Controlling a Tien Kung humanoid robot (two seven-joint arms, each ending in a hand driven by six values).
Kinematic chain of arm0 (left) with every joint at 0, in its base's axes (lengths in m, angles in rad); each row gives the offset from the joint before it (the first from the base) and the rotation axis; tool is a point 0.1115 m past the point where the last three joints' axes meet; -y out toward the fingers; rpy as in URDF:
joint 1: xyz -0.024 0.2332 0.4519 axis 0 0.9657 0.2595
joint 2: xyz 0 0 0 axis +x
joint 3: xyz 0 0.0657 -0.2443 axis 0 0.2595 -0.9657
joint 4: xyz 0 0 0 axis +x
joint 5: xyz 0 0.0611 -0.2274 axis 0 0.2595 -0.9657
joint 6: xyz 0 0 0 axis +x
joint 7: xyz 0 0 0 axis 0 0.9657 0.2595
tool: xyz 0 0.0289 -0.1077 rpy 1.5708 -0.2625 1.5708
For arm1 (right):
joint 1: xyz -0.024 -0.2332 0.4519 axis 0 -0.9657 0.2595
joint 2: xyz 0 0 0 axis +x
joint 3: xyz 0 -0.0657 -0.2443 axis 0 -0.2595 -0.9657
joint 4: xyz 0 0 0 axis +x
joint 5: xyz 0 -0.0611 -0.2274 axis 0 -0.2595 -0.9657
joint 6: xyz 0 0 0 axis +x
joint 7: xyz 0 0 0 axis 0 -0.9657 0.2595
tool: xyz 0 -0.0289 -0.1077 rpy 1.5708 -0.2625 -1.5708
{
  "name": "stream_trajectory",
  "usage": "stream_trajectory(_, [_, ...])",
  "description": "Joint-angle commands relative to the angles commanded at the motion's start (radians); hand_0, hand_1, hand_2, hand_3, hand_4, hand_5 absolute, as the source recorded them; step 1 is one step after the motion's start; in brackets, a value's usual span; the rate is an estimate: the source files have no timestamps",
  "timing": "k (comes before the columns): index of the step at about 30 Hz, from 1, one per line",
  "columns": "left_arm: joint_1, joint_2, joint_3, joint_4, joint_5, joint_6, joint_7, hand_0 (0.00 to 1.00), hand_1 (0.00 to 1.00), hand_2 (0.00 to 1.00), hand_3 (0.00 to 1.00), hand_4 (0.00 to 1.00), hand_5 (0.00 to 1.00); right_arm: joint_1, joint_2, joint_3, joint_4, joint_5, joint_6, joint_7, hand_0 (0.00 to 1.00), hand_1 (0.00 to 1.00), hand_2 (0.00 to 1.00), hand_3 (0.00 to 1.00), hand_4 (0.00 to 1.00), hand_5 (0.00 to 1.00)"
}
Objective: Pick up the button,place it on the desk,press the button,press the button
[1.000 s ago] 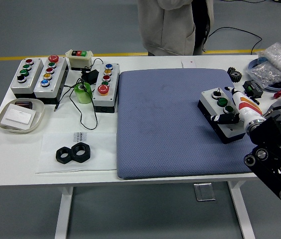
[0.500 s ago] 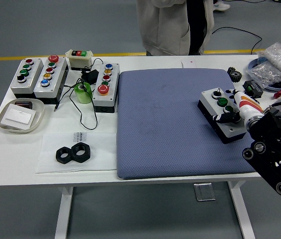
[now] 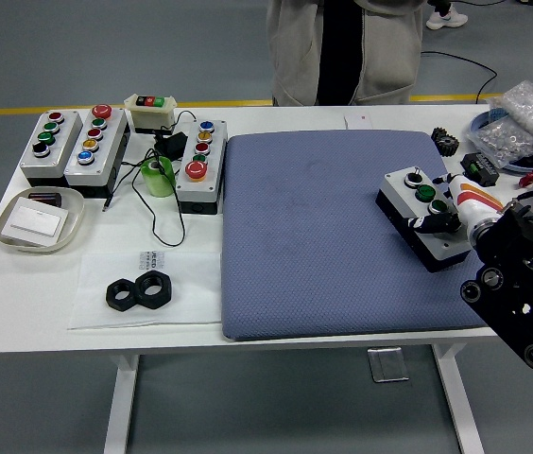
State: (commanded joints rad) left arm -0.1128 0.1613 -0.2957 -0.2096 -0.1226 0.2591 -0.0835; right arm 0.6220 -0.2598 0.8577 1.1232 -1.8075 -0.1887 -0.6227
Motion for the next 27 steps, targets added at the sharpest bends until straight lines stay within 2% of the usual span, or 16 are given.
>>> stream_trajectory(3, [0.0, 0.0, -0.001, 0.0, 0.003, 0.0, 0.001, 0.736, 0.827, 0.874, 0.833, 0.64, 0.998, 0.001, -0.002, -0.003, -0.002, -0.002, 0.0, -0.003, 0.482, 0.488, 0.555, 0.771, 0.889, 0.186])
stream_trajectory(4, [0.001, 0.0, -0.002, 0.0, 0.005, 0.0, 0.001, 0.736, 0.826, 0.874, 0.833, 0.638, 0.998, 0.0, -0.004, -0.005, -0.002, -0.002, 0.0, -0.003, 0.395, 0.428, 0.503, 0.72, 0.865, 0.162])
stream_trajectory(8, [0.002, 0.0, -0.005, 0.0, 0.008, 0.001, 0.002, 0.736, 0.826, 0.874, 0.833, 0.638, 0.998, -0.002, -0.012, -0.01, 0.005, 0.003, 0.002, 0.0, 0.395, 0.428, 0.503, 0.72, 0.865, 0.162])
stream_trajectory(12, [0.003, 0.0, -0.008, 0.0, 0.015, 0.001, 0.003, 0.737, 0.826, 0.875, 0.832, 0.641, 0.998, -0.002, -0.052, -0.055, 0.039, 0.039, -0.002, 0.037, 0.379, 0.423, 0.498, 0.708, 0.851, 0.152])
stream_trajectory(15, [0.004, 0.0, -0.008, 0.001, 0.014, 0.001, 0.002, 0.737, 0.826, 0.875, 0.832, 0.641, 0.998, 0.011, -0.116, -0.122, 0.079, 0.111, 0.003, 0.098, 0.379, 0.423, 0.498, 0.708, 0.851, 0.152])
stream_trajectory(16, [0.005, 0.0, -0.008, 0.001, 0.014, 0.001, 0.002, 0.737, 0.827, 0.874, 0.833, 0.64, 0.998, 0.013, -0.125, -0.132, 0.085, 0.122, 0.004, 0.107, 0.387, 0.436, 0.505, 0.713, 0.835, 0.128])
stream_trajectory(19, [0.006, 0.0, -0.008, 0.001, 0.014, 0.001, 0.002, 0.737, 0.827, 0.874, 0.833, 0.64, 0.998, 0.031, -0.181, -0.198, 0.128, 0.187, 0.013, 0.188, 0.387, 0.436, 0.505, 0.713, 0.835, 0.128])
stream_trajectory(22, [0.005, 0.0, -0.007, 0.001, 0.013, 0.001, 0.002, 0.74, 0.827, 0.874, 0.833, 0.641, 0.998, 0.043, -0.214, -0.236, 0.157, 0.197, 0.024, 0.251, 0.389, 0.442, 0.508, 0.718, 0.833, 0.127])
stream_trajectory(27, [0.003, 0.0, -0.003, 0.002, 0.005, 0.0, 0.0, 0.743, 0.827, 0.874, 0.831, 0.642, 0.998, 0.065, -0.282, -0.302, 0.206, 0.184, 0.045, 0.411, 0.407, 0.458, 0.508, 0.716, 0.825, 0.112])
